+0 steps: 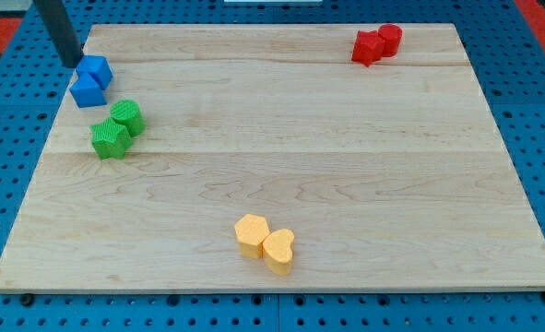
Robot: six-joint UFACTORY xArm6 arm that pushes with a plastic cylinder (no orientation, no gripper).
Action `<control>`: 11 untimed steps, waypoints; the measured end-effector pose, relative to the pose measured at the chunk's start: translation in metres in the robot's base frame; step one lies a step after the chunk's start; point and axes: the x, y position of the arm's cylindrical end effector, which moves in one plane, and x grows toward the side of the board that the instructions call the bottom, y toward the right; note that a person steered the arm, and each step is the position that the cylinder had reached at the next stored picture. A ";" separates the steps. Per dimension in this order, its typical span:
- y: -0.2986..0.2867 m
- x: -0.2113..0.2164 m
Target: Point at the green circle
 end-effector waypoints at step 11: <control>0.171 0.085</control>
